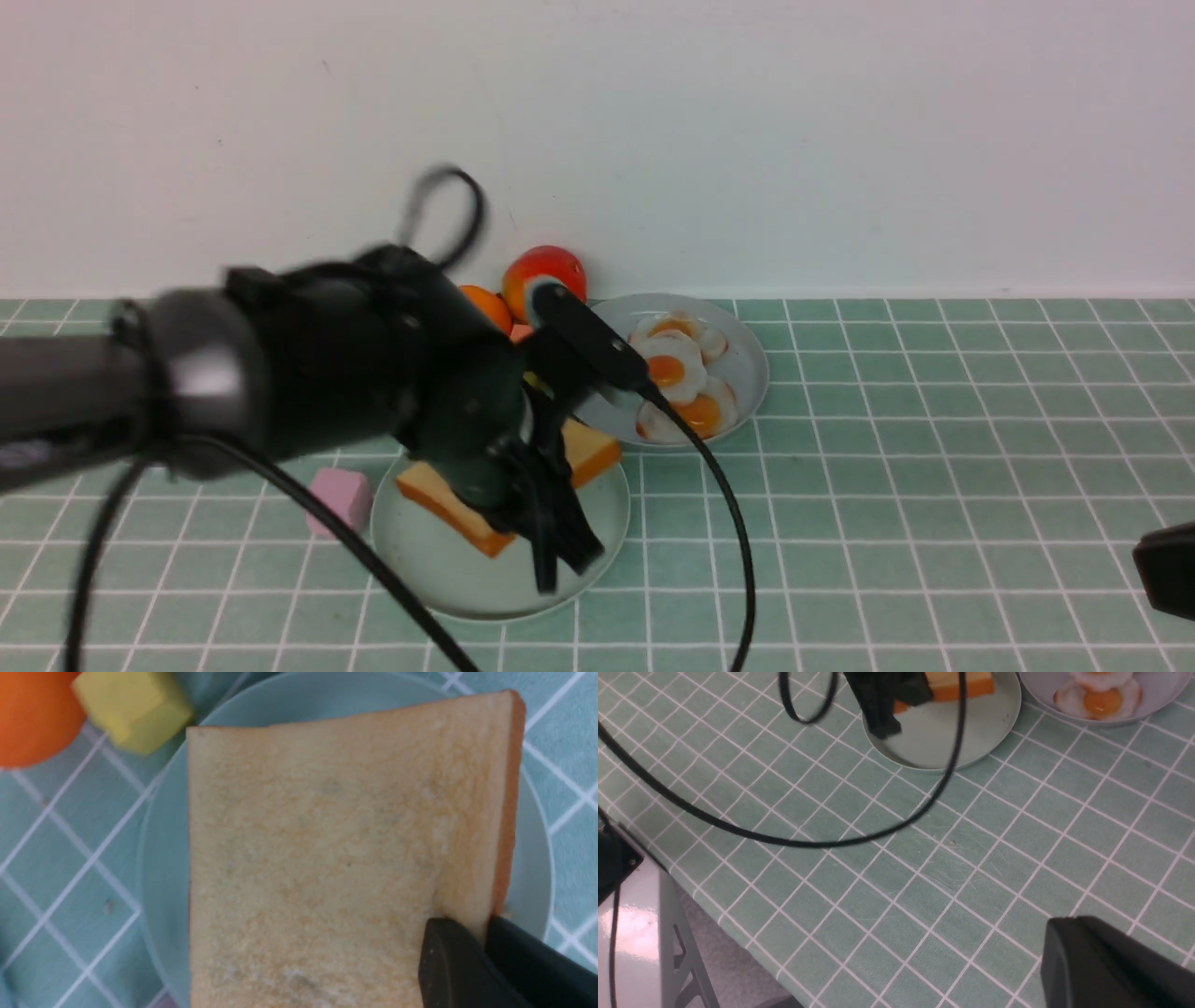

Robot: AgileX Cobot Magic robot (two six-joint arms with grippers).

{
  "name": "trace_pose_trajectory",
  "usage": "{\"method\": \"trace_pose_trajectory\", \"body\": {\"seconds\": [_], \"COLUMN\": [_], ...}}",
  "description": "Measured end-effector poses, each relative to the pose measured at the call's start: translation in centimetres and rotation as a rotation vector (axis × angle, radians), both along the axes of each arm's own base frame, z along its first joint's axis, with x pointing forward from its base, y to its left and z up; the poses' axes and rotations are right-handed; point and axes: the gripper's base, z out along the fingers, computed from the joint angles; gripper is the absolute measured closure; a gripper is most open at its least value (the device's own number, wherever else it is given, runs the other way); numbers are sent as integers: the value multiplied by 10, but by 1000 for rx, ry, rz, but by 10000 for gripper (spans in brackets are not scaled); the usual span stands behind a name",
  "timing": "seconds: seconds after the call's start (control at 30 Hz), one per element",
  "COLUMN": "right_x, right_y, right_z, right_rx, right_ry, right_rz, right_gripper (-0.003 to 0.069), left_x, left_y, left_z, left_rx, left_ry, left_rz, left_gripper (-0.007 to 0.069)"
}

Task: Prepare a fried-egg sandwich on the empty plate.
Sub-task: Use the left arm to put a slice of bread into the empty plate in the middle

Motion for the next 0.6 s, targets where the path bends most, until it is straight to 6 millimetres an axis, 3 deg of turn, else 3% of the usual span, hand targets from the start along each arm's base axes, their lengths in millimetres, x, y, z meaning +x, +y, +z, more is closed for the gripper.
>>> {"method": "trace_pose_trajectory", "body": {"seconds": [0.17, 0.37, 0.47, 0.57, 0.6], "right_x": [-1, -2, -1, 4, 4], "right_y": [0, -1, -2, -1, -1], "right_z": [-1, -2, -3, -1, -1], "right_rx": [-6, -28, -33, -24, -23], "right_ry": [13, 22, 16, -10, -12], "right_rz": [6, 9, 4, -13, -14], "right_gripper": [642, 613, 572, 448, 440], "left_x": [4, 6, 6, 6, 6], "left_y": [-4, -5, -5, -5, -5], "left_z": [-22, -29, -29, -29, -29], "left_rx": [40, 50, 52, 50, 50], "left_ry": [31, 40, 42, 43, 43], "left_rz": [6, 2, 3, 5, 5], "left_gripper": [585, 575, 518, 362, 352]}}
